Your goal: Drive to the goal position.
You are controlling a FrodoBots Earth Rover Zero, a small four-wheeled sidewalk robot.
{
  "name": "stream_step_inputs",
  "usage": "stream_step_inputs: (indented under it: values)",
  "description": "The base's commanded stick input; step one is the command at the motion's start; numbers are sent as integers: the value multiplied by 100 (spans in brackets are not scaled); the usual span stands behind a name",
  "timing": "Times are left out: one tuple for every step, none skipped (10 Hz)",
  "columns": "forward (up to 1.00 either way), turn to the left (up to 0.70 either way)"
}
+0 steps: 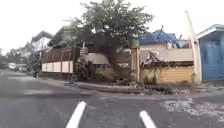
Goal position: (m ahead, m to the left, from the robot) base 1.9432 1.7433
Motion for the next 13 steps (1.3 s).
stream_step_inputs:
  values:
    - [85, 34]
    - [85, 34]
    - [85, 34]
    - [85, 34]
    - [85, 34]
    - [85, 34]
    - [85, 34]
    - [85, 34]
    - [85, 34]
    - [85, 34]
    - [85, 34]
    - [85, 34]
    - [85, 34]
